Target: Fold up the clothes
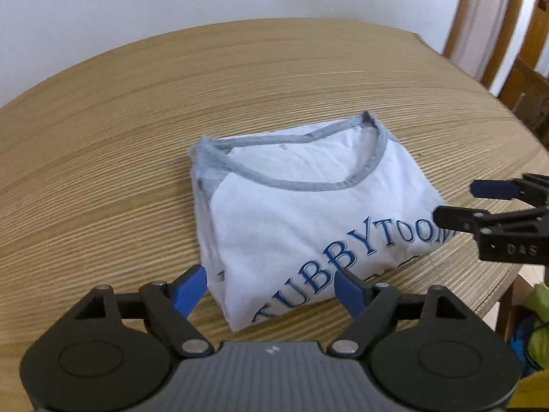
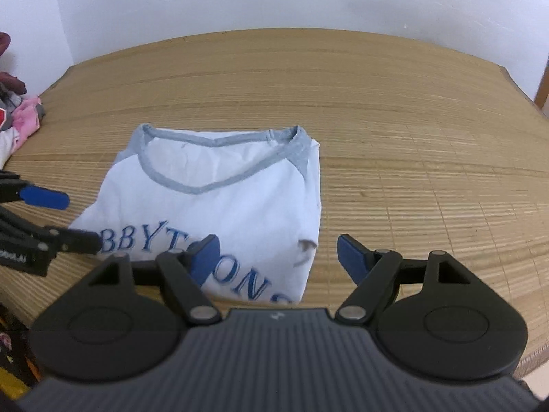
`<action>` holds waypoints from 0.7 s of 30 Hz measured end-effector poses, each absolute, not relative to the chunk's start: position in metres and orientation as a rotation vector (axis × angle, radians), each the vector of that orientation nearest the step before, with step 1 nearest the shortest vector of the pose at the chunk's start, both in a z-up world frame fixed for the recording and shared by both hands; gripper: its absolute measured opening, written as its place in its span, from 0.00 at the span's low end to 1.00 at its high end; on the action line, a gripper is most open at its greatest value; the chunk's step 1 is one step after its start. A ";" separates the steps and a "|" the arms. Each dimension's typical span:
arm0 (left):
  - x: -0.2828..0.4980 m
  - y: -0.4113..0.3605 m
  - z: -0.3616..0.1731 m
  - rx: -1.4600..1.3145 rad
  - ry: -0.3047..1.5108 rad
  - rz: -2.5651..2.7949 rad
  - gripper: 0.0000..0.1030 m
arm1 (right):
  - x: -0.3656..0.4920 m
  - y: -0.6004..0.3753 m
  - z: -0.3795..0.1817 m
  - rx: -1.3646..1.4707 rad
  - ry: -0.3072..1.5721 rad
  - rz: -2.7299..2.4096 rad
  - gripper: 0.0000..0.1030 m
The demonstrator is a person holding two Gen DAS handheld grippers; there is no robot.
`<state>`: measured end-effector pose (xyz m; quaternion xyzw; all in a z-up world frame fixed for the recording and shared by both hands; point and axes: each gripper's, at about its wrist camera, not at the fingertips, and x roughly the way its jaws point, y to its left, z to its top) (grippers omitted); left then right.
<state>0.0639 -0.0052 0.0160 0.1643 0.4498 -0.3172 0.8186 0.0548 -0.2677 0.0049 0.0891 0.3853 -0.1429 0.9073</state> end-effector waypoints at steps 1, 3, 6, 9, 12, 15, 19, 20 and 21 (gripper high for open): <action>0.061 -0.005 0.017 0.350 0.959 -0.659 0.81 | 0.053 -0.266 0.006 0.177 0.794 -0.292 0.75; 0.055 -0.004 0.018 0.336 0.968 -0.623 0.81 | 0.048 -0.261 0.007 0.156 0.794 -0.280 0.75; 0.042 0.000 0.019 0.296 0.991 -0.574 0.81 | 0.038 -0.254 0.009 0.109 0.807 -0.253 0.75; 0.024 0.004 0.019 0.274 1.011 -0.545 0.82 | 0.019 -0.251 0.011 0.100 0.812 -0.223 0.75; 0.006 0.009 0.019 0.273 1.019 -0.517 0.82 | 0.003 -0.248 0.011 0.097 0.813 -0.191 0.75; -0.009 0.013 0.022 0.271 1.020 -0.497 0.82 | -0.011 -0.244 0.009 0.086 0.817 -0.166 0.75; -0.020 0.015 0.024 0.286 1.010 -0.472 0.83 | -0.021 -0.241 0.007 0.084 0.816 -0.146 0.75; -0.021 0.015 0.023 0.294 1.007 -0.468 0.84 | -0.021 -0.242 0.005 0.095 0.820 -0.146 0.75; -0.021 0.014 0.022 0.302 1.004 -0.463 0.84 | -0.021 -0.243 0.004 0.106 0.824 -0.146 0.75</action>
